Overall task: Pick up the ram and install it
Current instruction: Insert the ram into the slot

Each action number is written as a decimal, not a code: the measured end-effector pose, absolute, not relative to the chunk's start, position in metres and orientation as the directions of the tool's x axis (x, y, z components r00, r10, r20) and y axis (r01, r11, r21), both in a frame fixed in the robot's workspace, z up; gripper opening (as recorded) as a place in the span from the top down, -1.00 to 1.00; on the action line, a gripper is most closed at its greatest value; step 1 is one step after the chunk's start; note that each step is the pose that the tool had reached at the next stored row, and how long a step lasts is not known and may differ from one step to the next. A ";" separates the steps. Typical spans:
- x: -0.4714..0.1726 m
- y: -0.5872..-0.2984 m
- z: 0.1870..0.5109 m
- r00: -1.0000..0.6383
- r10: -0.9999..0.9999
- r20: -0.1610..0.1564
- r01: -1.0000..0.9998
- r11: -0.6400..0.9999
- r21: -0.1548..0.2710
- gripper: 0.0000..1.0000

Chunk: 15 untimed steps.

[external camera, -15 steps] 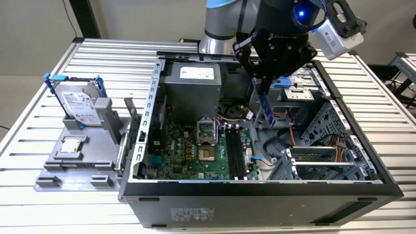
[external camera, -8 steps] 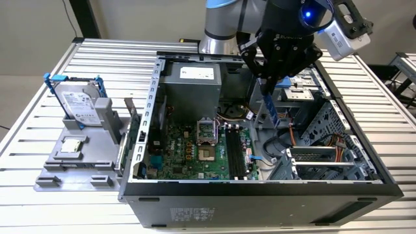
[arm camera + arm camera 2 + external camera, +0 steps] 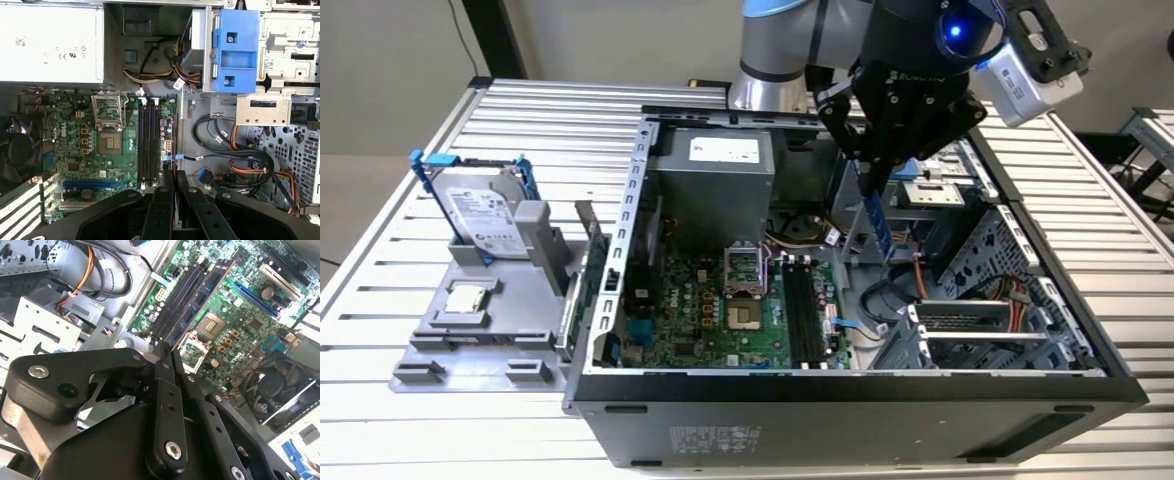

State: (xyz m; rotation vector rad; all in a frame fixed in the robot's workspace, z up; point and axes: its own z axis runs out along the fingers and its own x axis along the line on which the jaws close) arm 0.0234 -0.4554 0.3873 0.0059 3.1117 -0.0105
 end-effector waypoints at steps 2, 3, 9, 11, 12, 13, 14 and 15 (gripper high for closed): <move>0.023 -0.455 0.387 -1.000 0.004 -0.030 0.004 1.000 -0.007 1.00; 0.024 -0.455 0.386 -1.000 0.004 -0.030 0.004 1.000 -0.006 1.00; 0.025 -0.455 0.381 -1.000 0.005 -0.030 0.005 1.000 -0.007 1.00; 0.025 -0.455 0.379 -1.000 0.006 -0.030 0.006 1.000 -0.007 1.00; 0.026 -0.455 0.377 -1.000 0.009 -0.030 0.009 1.000 -0.007 1.00; 0.026 -0.455 0.376 -0.999 0.014 -0.030 0.014 1.000 -0.007 1.00; 0.026 -0.455 0.375 -0.999 0.023 -0.030 0.023 1.000 -0.007 1.00; 0.026 -0.455 0.374 -0.999 0.033 -0.030 0.033 0.999 -0.007 1.00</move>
